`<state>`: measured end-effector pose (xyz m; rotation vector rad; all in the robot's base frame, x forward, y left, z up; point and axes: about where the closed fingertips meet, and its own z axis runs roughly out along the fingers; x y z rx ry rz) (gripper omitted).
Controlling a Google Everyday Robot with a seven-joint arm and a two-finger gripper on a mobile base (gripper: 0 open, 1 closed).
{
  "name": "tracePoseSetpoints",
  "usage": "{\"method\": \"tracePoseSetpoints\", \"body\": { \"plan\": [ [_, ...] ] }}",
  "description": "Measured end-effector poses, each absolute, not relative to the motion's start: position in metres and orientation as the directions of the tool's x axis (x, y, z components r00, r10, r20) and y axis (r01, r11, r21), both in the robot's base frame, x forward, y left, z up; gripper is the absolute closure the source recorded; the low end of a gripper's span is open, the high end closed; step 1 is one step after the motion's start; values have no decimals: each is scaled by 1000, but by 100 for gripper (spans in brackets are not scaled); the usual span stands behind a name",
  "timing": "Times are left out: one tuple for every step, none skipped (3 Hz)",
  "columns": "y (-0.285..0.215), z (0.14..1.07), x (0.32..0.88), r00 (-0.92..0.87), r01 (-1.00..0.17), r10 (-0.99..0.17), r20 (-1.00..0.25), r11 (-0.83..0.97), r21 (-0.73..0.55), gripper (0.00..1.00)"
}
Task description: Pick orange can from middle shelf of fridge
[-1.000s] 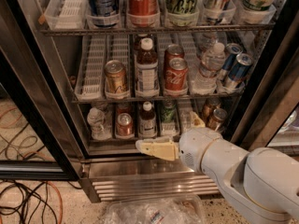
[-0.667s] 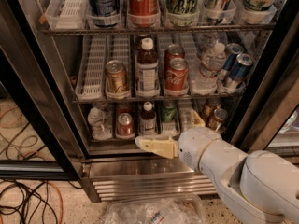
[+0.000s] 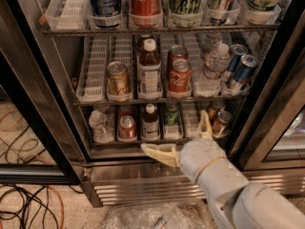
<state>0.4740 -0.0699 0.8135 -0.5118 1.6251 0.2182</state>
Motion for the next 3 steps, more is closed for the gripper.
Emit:
{"method": "tracePoseSetpoints", "body": {
  "plan": [
    [-67,840,479,34,-409,-179,-983,895,-178,0],
    [-67,840,479,34,-409,-179,-983,895,-177,0],
    [-54,842,479,30,-434,-138,-990,890,-137,0]
  ]
}}
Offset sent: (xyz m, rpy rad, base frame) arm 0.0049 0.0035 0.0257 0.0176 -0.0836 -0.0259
